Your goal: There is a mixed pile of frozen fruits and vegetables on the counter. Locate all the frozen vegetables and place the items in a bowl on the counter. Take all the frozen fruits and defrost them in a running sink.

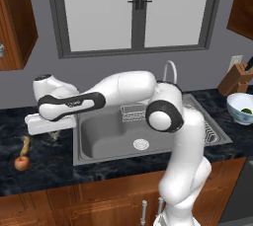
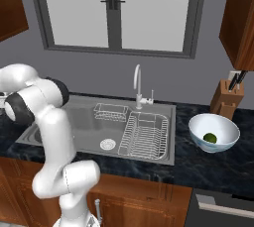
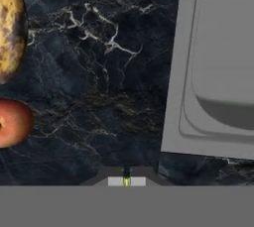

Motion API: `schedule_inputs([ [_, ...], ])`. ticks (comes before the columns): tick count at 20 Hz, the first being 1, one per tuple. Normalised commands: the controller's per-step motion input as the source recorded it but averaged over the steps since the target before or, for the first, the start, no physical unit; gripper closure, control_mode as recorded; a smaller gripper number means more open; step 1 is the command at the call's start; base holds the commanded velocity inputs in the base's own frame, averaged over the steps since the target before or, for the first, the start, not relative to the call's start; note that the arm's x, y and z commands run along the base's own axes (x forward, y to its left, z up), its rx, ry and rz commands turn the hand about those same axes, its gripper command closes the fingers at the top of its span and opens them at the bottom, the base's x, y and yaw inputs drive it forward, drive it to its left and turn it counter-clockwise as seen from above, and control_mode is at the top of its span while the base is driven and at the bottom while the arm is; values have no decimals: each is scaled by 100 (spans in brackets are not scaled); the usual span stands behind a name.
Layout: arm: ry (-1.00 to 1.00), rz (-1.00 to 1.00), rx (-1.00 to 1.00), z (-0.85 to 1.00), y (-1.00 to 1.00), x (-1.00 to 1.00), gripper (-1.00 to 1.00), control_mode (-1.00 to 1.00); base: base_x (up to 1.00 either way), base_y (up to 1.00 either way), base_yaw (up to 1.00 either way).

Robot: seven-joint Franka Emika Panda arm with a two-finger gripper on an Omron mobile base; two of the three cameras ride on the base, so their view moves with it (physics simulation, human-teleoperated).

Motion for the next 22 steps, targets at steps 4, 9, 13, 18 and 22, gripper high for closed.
schedule_inputs([
  [4,-9,2,4,23,-67,-52,100,-100,0,0,0],
  [9,0,-7,0,14,-94,-35,100,-100,0,0,0],
  [13,0,-18,0,39,-100,-3,100,-100,0,0,0],
  [18,2,-24,1,25,-100,-12,100,-100,0,0,0],
  [22,6,-29,0,24,-97,-1,100,-100,0,0,0],
])
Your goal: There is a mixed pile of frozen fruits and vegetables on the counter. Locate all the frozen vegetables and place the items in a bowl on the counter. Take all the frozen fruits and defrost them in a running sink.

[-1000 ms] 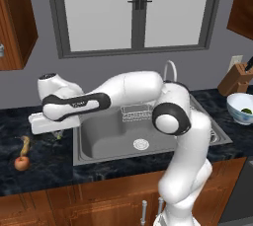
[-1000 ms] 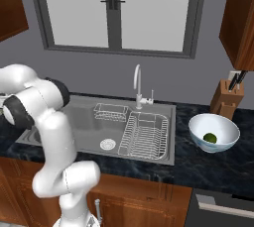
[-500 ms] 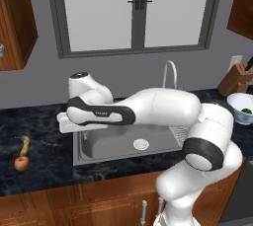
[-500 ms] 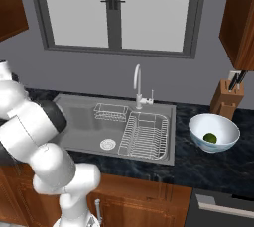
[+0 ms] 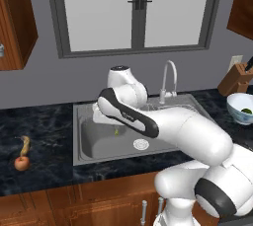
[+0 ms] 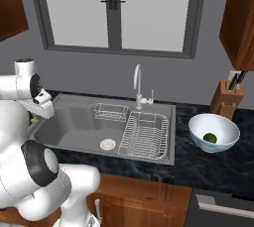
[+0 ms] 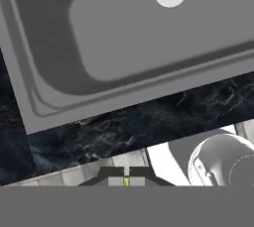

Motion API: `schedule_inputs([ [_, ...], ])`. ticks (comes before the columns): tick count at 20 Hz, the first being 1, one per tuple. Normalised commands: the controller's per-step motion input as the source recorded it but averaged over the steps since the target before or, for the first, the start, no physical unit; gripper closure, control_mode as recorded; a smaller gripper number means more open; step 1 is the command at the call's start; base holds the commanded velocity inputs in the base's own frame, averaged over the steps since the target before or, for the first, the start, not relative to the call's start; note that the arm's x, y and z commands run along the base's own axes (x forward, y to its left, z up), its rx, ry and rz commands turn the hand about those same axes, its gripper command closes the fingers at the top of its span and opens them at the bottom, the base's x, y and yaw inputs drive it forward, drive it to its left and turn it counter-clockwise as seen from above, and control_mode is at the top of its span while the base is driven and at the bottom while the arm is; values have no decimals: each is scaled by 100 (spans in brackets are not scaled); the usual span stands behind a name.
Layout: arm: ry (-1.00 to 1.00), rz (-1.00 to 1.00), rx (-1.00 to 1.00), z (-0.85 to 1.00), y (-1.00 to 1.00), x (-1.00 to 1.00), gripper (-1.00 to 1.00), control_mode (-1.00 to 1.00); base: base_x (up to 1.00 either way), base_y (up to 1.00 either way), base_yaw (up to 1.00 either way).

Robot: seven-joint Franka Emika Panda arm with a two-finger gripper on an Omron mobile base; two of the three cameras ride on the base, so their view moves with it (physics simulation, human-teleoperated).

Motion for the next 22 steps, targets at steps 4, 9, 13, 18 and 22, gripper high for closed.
schedule_inputs([
  [4,7,-28,0,26,-92,0,100,-100,0,0,0],
  [9,10,-36,-1,17,-90,1,100,-100,0,0,0],
  [13,15,-37,-3,10,-99,21,100,-100,0,0,0],
  [18,14,-36,-3,6,-100,5,100,-100,0,0,0],
  [22,4,-25,-3,21,-81,0,100,-100,0,0,0],
])
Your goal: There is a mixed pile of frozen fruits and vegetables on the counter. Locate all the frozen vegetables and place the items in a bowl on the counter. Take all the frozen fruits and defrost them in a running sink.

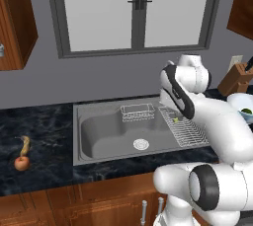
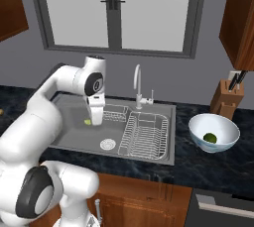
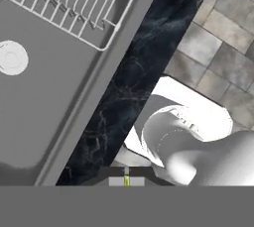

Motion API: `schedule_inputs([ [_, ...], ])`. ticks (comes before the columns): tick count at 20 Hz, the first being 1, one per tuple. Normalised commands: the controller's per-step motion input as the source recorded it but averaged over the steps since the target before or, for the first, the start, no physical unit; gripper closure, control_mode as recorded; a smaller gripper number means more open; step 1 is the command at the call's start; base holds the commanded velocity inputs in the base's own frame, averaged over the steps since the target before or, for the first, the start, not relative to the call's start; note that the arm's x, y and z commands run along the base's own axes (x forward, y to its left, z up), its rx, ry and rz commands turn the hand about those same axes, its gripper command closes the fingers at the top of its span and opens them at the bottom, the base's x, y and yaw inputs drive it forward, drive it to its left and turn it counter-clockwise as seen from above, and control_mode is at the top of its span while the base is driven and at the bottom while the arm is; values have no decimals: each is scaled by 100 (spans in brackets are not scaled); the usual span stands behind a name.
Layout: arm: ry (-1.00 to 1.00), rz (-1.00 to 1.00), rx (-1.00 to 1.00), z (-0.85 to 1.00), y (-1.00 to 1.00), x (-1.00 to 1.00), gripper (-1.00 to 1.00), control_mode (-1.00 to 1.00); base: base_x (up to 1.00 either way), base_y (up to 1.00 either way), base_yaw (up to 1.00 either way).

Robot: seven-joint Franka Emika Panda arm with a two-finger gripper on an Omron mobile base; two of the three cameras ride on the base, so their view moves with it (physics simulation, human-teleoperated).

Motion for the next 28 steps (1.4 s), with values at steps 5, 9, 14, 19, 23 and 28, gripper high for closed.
schedule_inputs([
  [5,0,-13,-7,22,-35,-3,100,-100,0,0,0],
  [9,2,-20,-10,3,-54,0,100,-100,0,0,0],
  [14,3,-13,-15,0,-67,13,100,-100,0,0,0],
  [19,1,-3,-19,0,-93,51,100,-100,0,0,0],
  [23,6,-4,-17,0,-100,47,100,-100,0,0,0],
  [28,16,-5,-5,0,-100,32,100,-100,0,0,0],
])
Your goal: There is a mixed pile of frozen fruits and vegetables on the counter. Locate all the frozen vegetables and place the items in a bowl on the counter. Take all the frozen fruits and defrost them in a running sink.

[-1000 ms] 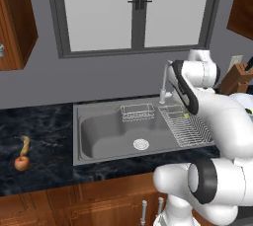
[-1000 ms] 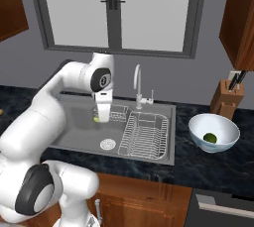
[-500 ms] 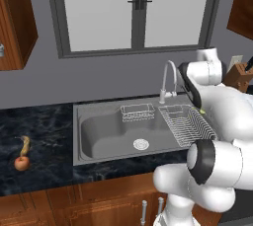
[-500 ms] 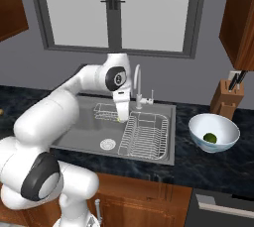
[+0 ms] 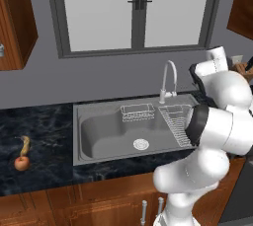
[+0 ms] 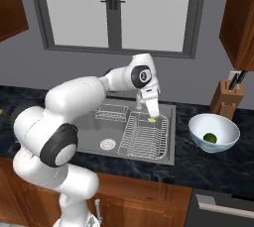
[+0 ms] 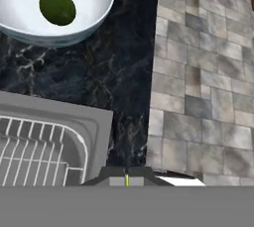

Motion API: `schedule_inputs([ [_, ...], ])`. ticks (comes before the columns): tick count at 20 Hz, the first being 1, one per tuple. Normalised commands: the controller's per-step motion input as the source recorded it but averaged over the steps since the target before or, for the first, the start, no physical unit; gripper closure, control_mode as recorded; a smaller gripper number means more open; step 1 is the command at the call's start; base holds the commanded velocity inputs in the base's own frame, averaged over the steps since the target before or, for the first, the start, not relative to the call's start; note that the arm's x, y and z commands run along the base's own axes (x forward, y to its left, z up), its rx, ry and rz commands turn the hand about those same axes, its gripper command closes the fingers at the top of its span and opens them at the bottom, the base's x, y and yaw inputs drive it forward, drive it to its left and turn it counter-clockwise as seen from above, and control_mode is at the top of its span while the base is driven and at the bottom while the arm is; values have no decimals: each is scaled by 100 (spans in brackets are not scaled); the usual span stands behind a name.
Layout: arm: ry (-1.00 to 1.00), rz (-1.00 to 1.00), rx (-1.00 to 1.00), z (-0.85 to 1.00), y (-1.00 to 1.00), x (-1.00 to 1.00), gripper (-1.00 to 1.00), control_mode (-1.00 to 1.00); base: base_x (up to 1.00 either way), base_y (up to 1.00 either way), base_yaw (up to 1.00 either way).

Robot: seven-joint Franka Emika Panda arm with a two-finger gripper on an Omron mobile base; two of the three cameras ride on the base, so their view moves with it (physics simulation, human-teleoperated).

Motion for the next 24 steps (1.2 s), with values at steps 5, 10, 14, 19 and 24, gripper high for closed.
schedule_inputs([
  [5,19,-4,-3,1,-100,39,100,-100,0,0,0],
  [10,16,-2,1,0,-100,28,100,-100,0,0,0],
  [14,-9,-1,27,-35,-100,3,100,-100,0,0,0],
  [19,-1,14,22,-21,-66,67,100,-100,0,0,0],
  [24,-2,24,2,-12,-13,70,100,-100,0,0,0],
])
